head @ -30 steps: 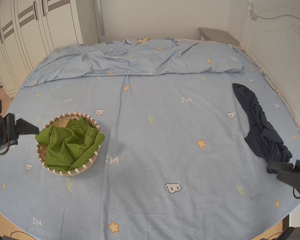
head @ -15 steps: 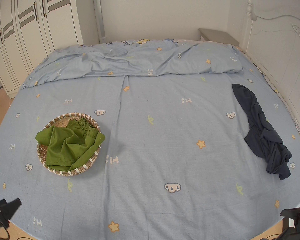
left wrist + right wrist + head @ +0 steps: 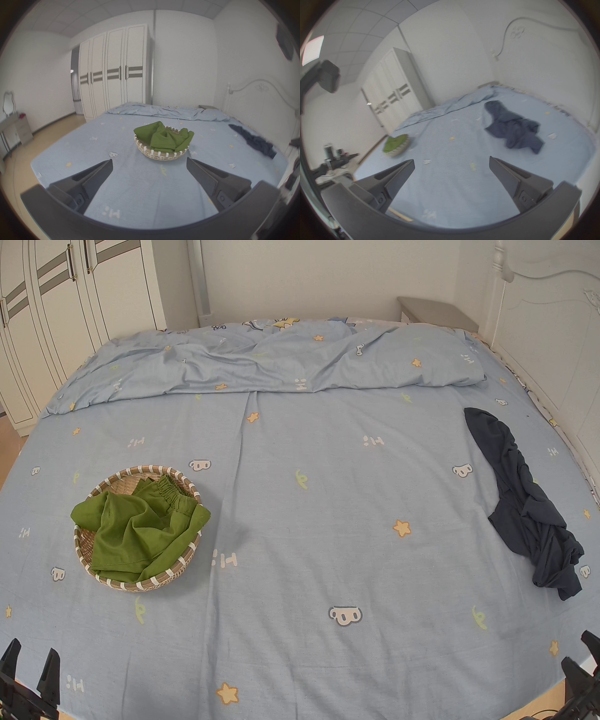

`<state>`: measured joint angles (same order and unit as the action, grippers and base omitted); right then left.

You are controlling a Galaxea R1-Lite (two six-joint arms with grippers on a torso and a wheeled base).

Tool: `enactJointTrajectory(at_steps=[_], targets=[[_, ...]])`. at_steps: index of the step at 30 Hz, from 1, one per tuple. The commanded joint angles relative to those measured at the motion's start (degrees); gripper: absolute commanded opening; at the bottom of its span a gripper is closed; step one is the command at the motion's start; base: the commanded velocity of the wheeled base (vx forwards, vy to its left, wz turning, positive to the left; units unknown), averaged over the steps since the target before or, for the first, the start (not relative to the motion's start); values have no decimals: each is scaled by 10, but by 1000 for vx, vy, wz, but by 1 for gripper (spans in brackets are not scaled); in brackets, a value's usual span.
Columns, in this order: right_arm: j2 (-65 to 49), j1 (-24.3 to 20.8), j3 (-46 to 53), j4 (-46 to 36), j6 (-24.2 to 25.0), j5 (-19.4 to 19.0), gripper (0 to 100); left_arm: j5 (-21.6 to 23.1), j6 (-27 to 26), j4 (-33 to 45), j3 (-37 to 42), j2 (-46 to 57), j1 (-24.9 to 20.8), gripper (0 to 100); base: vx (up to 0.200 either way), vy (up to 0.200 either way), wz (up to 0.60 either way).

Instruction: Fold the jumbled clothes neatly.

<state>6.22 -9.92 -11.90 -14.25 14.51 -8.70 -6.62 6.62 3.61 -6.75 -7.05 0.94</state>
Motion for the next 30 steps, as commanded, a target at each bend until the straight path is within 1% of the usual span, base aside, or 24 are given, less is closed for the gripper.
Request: enactJointTrajectory(at_steps=[1,3,4,5,6,9,10,11,15,19,21,22,23,24,26,27,30], targets=[[-9,9,69,57,-48,168,100,-57,-101,-66,68,69,-6,100,0,0,0],[-9,10,81,88,-54,207,100,-58,-105,-67,68,69,-6,100,0,0,0],[-9,10,83,91,-55,208,100,-58,-105,-67,68,69,-6,100,0,0,0],[-9,24,90,107,-76,214,100,-52,-100,-67,68,69,-6,100,0,0,0],[-9,47,90,108,-84,214,100,-45,-98,-66,68,70,-7,100,0,0,0],[-9,47,90,108,-84,214,100,-45,-98,-66,68,70,-7,100,0,0,0],[-17,138,93,113,-115,197,100,-8,-90,-62,68,69,-7,100,0,0,0],[-18,130,93,115,-127,195,100,-3,-90,-63,68,69,-7,100,0,0,0],[-20,119,94,115,-121,195,100,-4,-89,-63,68,69,-7,100,0,0,0],[-58,103,97,116,-123,192,100,-3,-87,-63,68,69,-6,100,0,0,0],[-61,102,103,130,-116,165,100,1,-91,-63,68,70,-7,100,0,0,0],[-61,102,108,140,-117,141,100,1,-91,-63,68,70,-7,100,0,0,0],[-60,101,119,148,-130,92,100,1,-91,-62,68,69,-7,100,0,0,0],[-60,101,119,146,-140,75,100,1,-91,-63,68,69,-7,100,0,0,0],[-60,101,119,143,-143,74,100,0,-91,-62,68,70,-7,100,0,0,0],[-60,100,119,140,-154,72,100,1,-93,-62,68,70,-7,100,0,0,0],[-60,101,119,139,-148,76,100,2,-92,-62,68,70,-7,100,0,0,0]])
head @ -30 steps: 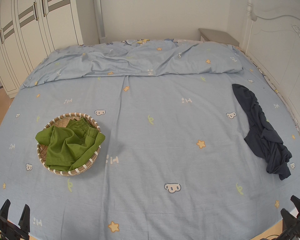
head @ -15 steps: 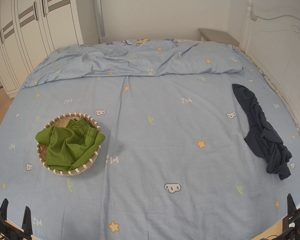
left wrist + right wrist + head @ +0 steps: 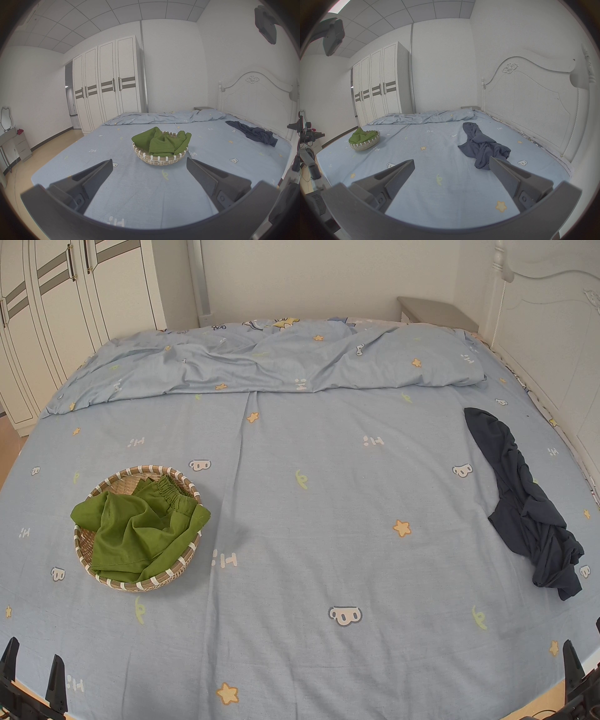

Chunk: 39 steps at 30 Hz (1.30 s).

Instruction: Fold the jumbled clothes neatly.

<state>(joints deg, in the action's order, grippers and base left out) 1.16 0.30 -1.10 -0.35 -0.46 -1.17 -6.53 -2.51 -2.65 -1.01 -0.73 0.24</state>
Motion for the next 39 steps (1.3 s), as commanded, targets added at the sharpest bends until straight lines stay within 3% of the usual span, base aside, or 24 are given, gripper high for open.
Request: enactJointTrajectory(at_steps=[1,7,10,20,33,39], targets=[[-9,0,11,1,4,0,100,1,-1,0,10,6,0,100,0,0,0],[-10,-1,10,-4,6,16,100,32,-27,1,10,6,0,100,0,0,0],[54,16,9,-3,14,18,100,75,-26,4,10,7,1,100,0,0,0],[-5,-1,11,1,17,23,100,48,15,-3,10,6,-1,100,0,0,0],[-7,-2,11,1,2,9,100,54,1,9,10,6,0,100,0,0,0],[-8,-2,11,1,1,9,100,48,19,25,10,6,-1,100,0,0,0]])
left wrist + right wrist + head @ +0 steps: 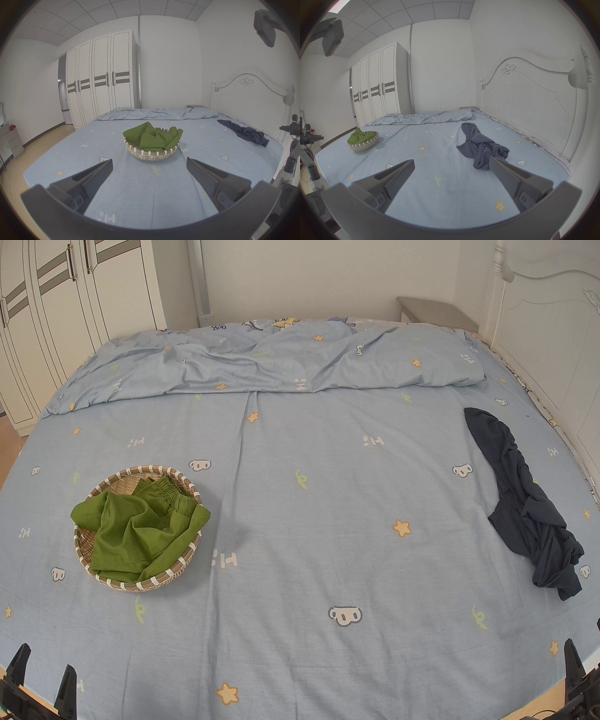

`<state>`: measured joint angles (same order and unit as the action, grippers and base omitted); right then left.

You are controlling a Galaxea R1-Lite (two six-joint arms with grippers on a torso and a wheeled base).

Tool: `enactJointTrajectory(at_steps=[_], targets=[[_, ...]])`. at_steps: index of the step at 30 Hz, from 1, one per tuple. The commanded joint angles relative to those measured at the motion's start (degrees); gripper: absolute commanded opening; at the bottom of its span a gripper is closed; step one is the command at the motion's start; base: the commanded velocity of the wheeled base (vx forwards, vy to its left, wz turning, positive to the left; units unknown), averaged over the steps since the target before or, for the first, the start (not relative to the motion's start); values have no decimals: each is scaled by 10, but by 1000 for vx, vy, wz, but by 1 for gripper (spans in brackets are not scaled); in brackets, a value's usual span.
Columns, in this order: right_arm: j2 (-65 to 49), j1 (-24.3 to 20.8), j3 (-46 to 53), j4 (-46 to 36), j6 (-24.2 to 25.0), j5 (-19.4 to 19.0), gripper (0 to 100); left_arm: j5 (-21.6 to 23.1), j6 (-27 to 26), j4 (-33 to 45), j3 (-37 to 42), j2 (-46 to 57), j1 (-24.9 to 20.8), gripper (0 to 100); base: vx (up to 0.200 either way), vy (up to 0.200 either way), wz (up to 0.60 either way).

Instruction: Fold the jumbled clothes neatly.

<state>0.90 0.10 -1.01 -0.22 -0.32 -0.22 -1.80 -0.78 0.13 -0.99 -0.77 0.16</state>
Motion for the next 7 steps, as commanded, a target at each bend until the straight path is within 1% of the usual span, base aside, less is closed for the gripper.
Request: enactJointTrajectory(at_steps=[1,7], targets=[[-6,0,10,0,0,0,100,1,2,-3,10,7,1,100,0,0,0],[-6,0,10,0,1,0,100,1,2,-2,10,7,1,100,0,0,0]])
